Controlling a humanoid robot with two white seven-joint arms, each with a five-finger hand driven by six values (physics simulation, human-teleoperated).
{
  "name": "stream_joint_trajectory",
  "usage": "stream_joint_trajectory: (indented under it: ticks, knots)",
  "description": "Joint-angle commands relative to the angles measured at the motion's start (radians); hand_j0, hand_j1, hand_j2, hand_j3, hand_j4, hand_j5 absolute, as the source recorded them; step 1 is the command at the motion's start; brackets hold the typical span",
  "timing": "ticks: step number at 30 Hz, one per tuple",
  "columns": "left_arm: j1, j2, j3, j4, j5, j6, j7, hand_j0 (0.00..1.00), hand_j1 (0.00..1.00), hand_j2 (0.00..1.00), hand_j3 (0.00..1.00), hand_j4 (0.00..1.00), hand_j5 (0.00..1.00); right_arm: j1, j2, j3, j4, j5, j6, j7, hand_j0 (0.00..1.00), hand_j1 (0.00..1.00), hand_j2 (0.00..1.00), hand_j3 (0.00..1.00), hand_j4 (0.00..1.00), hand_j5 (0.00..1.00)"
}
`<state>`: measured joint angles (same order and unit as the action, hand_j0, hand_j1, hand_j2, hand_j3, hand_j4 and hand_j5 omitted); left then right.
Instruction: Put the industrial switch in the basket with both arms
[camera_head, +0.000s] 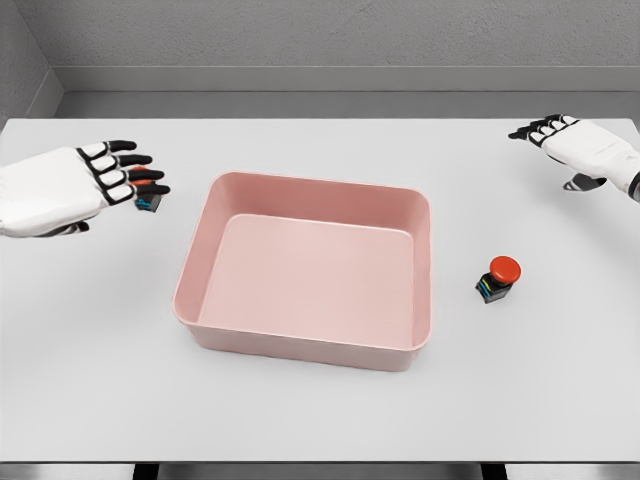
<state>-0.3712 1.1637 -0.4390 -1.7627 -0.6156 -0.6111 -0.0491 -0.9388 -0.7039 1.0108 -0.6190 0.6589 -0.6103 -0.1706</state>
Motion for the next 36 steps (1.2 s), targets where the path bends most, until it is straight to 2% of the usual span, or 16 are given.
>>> stream_joint_trajectory:
  ticks: [1, 4, 5, 7, 8, 11, 14, 18, 22, 23, 25, 27, 29, 31, 33, 36]
  knots:
    - [0.0, -0.006, -0.003, 0.0, 0.004, 0.0, 0.0, 1.0, 1.0, 1.0, 1.0, 1.0, 1.0, 0.0, 0.0, 0.008, -0.001, -0.005, -0.001, -0.001, 1.0, 1.0, 1.0, 1.0, 1.0, 1.0]
    - [-0.037, -0.026, -0.012, 0.008, 0.0, 0.0, 0.0, 1.0, 1.0, 1.0, 1.0, 1.0, 1.0, -0.002, -0.017, 0.023, 0.001, -0.005, -0.001, 0.003, 1.0, 1.0, 1.0, 1.0, 1.0, 1.0]
    - [-0.074, -0.045, -0.049, 0.026, 0.002, 0.0, 0.0, 1.0, 1.0, 1.0, 1.0, 1.0, 1.0, -0.006, -0.022, 0.034, -0.001, -0.005, -0.001, 0.003, 1.0, 1.0, 1.0, 1.0, 1.0, 1.0]
    - [-0.23, -0.105, -0.245, 0.135, 0.007, 0.0, 0.0, 1.0, 1.0, 1.0, 1.0, 1.0, 1.0, -0.006, -0.043, 0.04, -0.007, -0.005, -0.001, 0.003, 1.0, 1.0, 1.0, 1.0, 1.0, 1.0]
    - [-0.252, -0.108, -0.279, 0.146, 0.013, 0.0, 0.002, 1.0, 1.0, 1.0, 1.0, 1.0, 1.0, -0.008, -0.063, 0.054, -0.034, -0.004, -0.001, 0.002, 1.0, 1.0, 1.0, 1.0, 1.0, 1.0]
    - [-0.258, -0.113, -0.282, 0.143, 0.027, 0.0, 0.0, 1.0, 1.0, 1.0, 1.0, 1.0, 1.0, -0.009, -0.144, 0.058, -0.156, -0.004, -0.001, 0.011, 1.0, 1.0, 1.0, 1.0, 1.0, 1.0]
    - [-0.27, -0.113, -0.282, 0.141, 0.027, 0.0, -0.038, 1.0, 1.0, 1.0, 1.0, 1.0, 1.0, -0.011, -0.174, 0.1, -0.237, -0.004, -0.001, 0.013, 1.0, 1.0, 1.0, 1.0, 1.0, 1.0]
    - [-0.284, -0.115, -0.282, 0.172, 0.019, 0.0, -0.038, 1.0, 1.0, 1.0, 1.0, 1.0, 1.0, -0.011, -0.226, 0.16, -0.344, -0.004, -0.001, 0.013, 1.0, 1.0, 1.0, 1.0, 1.0, 1.0]
    - [-0.33, -0.156, -0.285, 0.265, 0.004, 0.0, -0.066, 1.0, 1.0, 1.0, 1.0, 1.0, 1.0, -0.011, -0.243, 0.198, -0.358, -0.028, -0.001, 0.0, 1.0, 1.0, 1.0, 1.0, 1.0, 1.0]
    - [-0.336, -0.173, -0.3, 0.288, 0.005, 0.0, -0.071, 1.0, 1.0, 1.0, 1.0, 1.0, 1.0, -0.011, -0.244, 0.204, -0.358, -0.05, -0.001, 0.002, 1.0, 1.0, 1.0, 1.0, 1.0, 1.0]
    - [-0.399, -0.188, -0.38, 0.35, 0.017, 0.0, -0.071, 1.0, 1.0, 1.0, 1.0, 1.0, 1.0, -0.011, -0.264, 0.238, -0.38, -0.062, -0.001, 0.0, 1.0, 1.0, 1.0, 1.0, 1.0, 1.0]
    - [-0.403, -0.193, -0.389, 0.359, 0.036, 0.0, -0.068, 1.0, 1.0, 1.0, 1.0, 1.0, 1.0, -0.011, -0.284, 0.281, -0.439, -0.064, -0.001, 0.0, 1.0, 1.0, 1.0, 1.0, 1.0, 1.0]
    - [-0.41, -0.196, -0.425, 0.379, 0.039, 0.0, -0.069, 1.0, 1.0, 1.0, 1.0, 1.0, 1.0, -0.011, -0.299, 0.308, -0.452, -0.064, -0.001, 0.0, 1.0, 1.0, 1.0, 1.0, 1.0, 1.0]
    - [-0.419, -0.225, -0.428, 0.391, 0.031, 0.0, -0.069, 1.0, 1.0, 1.0, 1.0, 1.0, 1.0, -0.011, -0.307, 0.328, -0.461, -0.064, -0.001, 0.0, 1.0, 1.0, 1.0, 1.0, 1.0, 1.0]
    - [-0.423, -0.23, -0.44, 0.419, 0.028, 0.0, -0.068, 1.0, 1.0, 1.0, 1.0, 1.0, 1.0, -0.012, -0.342, 0.336, -0.515, -0.064, -0.001, 0.0, 1.0, 1.0, 1.0, 1.0, 1.0, 1.0]
    - [-0.44, -0.253, -0.46, 0.445, 0.027, 0.0, -0.068, 1.0, 1.0, 1.0, 1.0, 1.0, 1.0, -0.012, -0.365, 0.345, -0.548, -0.064, -0.001, 0.0, 1.0, 1.0, 1.0, 1.0, 1.0, 1.0]
